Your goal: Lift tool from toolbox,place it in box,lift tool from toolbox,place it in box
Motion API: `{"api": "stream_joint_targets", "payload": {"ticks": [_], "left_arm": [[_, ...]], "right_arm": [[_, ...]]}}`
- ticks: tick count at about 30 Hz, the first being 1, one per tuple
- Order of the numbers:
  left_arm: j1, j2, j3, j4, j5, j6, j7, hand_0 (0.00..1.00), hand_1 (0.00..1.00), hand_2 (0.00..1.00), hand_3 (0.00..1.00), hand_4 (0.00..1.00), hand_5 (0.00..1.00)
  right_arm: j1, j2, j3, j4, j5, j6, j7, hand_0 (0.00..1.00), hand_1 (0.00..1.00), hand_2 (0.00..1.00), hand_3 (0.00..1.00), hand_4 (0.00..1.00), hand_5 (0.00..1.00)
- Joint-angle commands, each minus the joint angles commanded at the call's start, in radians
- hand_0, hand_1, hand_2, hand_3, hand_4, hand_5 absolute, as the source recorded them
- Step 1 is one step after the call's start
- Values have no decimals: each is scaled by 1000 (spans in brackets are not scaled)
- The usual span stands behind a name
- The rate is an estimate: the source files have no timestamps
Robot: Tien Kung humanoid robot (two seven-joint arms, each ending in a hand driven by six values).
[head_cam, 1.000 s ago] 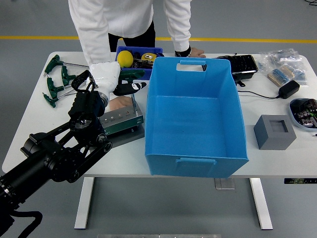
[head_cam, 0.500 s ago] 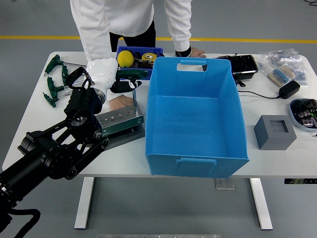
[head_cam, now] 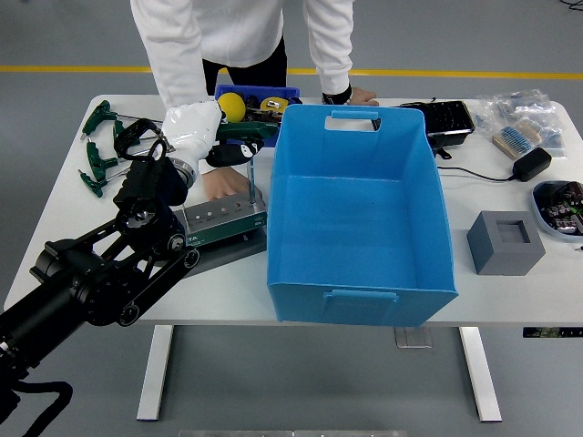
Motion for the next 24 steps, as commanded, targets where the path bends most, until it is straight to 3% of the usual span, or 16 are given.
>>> {"api": "stream_joint_targets", "payload": {"ticks": [13, 24], "left_arm": [[0, 26, -19, -27, -33, -44, -42, 50, 2, 54, 129, 817, 682], [19, 50, -55, -141, 19, -43, -48, 50, 2, 52, 124, 801, 680]], "right_arm": [[-1, 1, 0, 0, 2, 1, 0, 704, 680, 738, 626, 887, 774], [-3, 3, 0, -1, 3, 1, 0, 704, 680, 738, 626, 886, 774]]}}
